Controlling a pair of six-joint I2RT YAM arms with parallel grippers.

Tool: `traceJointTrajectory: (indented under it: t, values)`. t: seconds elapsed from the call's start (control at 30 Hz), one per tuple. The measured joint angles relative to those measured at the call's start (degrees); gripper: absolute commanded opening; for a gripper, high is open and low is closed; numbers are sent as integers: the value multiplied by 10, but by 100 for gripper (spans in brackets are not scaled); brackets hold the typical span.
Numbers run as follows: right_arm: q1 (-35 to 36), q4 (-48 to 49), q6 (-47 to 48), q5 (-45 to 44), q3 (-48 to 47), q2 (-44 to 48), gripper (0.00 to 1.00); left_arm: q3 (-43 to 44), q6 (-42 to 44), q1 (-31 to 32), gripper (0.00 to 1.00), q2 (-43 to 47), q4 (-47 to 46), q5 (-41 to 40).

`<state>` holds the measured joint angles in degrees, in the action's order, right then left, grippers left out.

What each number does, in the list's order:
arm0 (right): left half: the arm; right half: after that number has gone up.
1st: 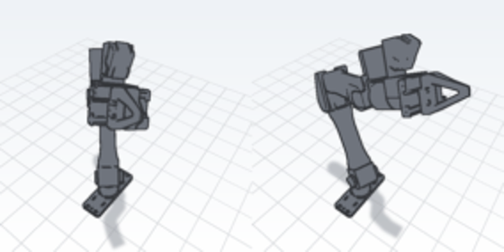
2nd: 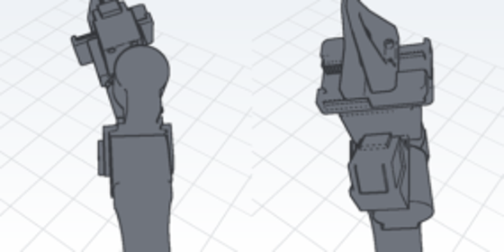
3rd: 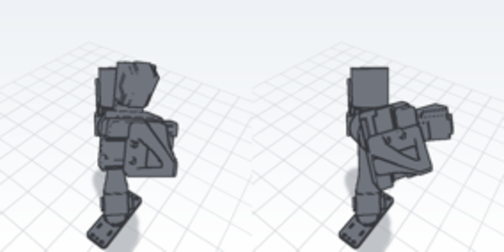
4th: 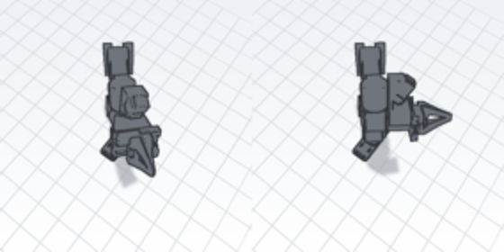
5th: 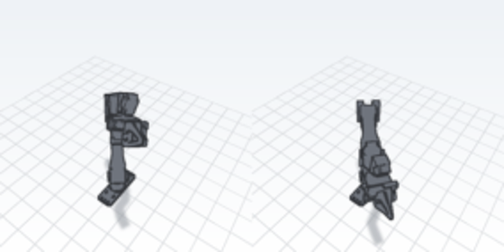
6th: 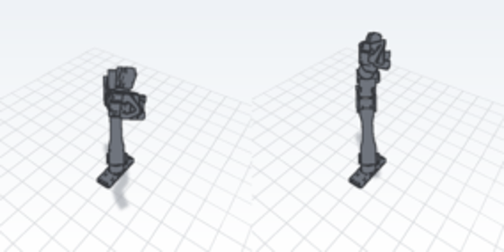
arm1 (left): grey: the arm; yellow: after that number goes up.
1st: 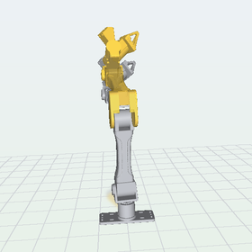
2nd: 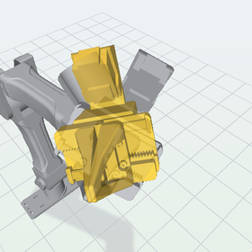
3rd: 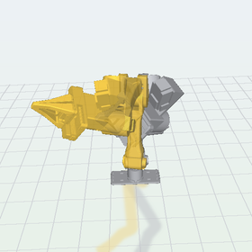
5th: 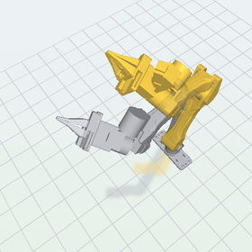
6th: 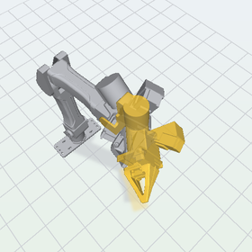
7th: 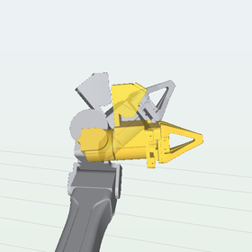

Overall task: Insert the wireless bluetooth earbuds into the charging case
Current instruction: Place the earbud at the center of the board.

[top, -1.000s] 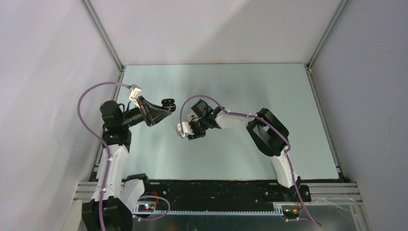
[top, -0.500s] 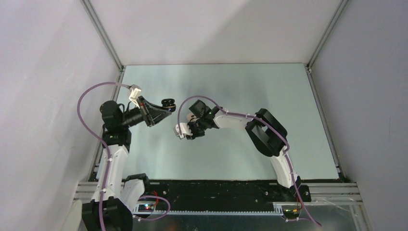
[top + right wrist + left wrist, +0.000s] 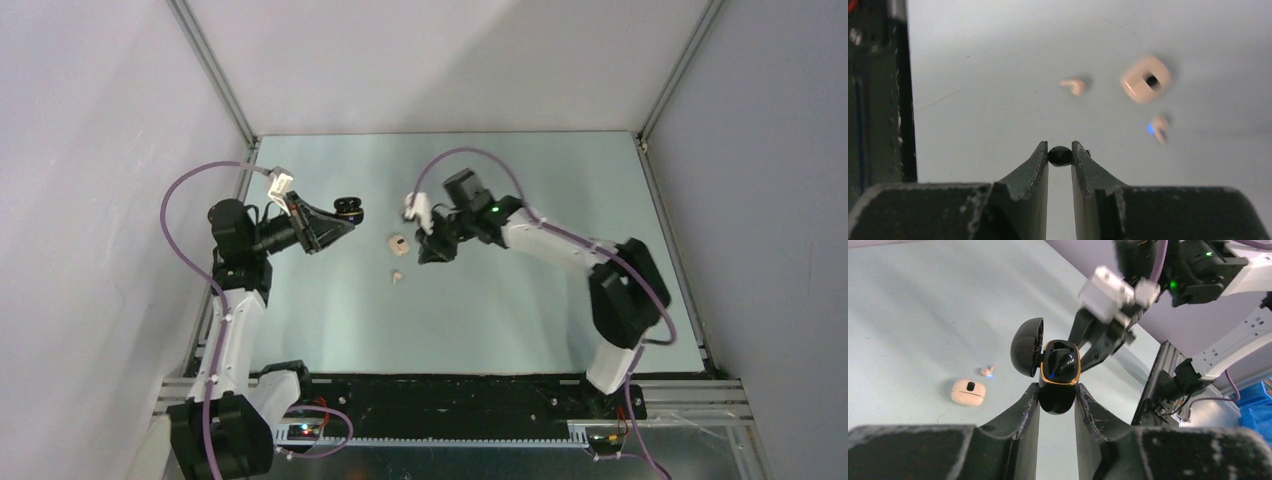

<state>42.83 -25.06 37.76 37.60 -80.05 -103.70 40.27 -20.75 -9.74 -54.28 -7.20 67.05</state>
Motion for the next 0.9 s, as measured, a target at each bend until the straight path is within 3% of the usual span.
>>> traceJointTrajectory:
  t: [0.03, 0.3, 0.6, 0.9]
  values:
    - [-13, 10, -41, -11, 12, 20, 0, 5, 2, 0, 0, -6, 1, -2]
    - [-145, 33, -409, -254, 161, 102, 0, 42, 9, 0, 0, -43, 1, -16]
    - [-169, -37, -628, -459, 190, 98, 4, 52, 8, 0, 0, -53, 1, -24]
    - [-177, -73, -792, -507, 190, 38, 6, 52, 6, -1, 0, -55, 1, -23]
